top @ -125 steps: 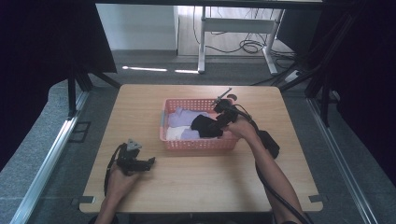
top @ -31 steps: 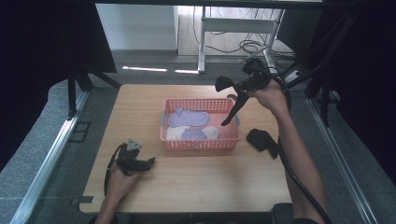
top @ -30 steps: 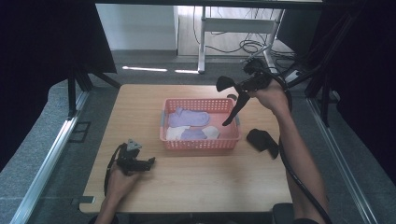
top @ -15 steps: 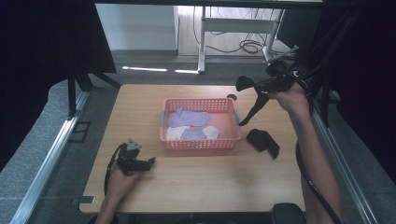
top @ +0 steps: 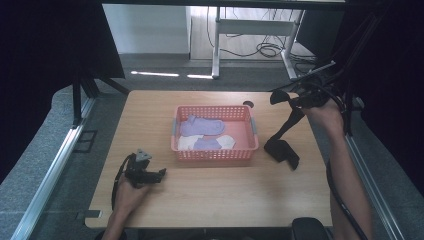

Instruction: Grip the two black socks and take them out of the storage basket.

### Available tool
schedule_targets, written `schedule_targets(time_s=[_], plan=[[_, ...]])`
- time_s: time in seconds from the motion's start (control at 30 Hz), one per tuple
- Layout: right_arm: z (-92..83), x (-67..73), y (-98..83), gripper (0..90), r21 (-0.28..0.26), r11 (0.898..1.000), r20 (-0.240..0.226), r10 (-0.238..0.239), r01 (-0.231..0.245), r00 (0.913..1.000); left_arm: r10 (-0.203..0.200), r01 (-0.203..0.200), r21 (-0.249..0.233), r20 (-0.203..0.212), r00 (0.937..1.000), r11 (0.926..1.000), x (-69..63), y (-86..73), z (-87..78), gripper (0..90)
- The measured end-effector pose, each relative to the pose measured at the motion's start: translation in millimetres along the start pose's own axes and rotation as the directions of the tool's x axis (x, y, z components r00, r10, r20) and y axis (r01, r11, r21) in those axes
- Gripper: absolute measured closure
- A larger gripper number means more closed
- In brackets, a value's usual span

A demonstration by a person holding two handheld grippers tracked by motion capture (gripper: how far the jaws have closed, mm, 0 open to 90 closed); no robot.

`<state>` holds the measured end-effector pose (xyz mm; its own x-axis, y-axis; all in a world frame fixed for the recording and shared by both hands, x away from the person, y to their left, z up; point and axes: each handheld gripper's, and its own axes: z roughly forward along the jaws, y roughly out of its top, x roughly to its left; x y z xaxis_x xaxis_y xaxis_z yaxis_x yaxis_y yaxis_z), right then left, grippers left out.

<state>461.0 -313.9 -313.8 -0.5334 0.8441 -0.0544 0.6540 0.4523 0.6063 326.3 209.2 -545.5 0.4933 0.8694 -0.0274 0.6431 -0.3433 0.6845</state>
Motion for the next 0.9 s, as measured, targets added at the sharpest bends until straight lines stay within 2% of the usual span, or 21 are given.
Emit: schedule_targets(time_s=[0.37,0.9], plan=[[41.9,-7.1,-35.8,84.6,0.068,0.997,-0.017,0.037,-0.036,0.9992,-0.001,0.001,0.002,0.002,1.0000,1.0000,-0.1,-0.1,-0.2,12.0],[97.3,-1.9,-80.1,83.6,0.160,0.985,-0.071,0.074,-0.062,0.9947,-0.001,0.001,0.004,0.002,1.0000,1.0000,-0.1,-0.1,-0.4,12.0]])
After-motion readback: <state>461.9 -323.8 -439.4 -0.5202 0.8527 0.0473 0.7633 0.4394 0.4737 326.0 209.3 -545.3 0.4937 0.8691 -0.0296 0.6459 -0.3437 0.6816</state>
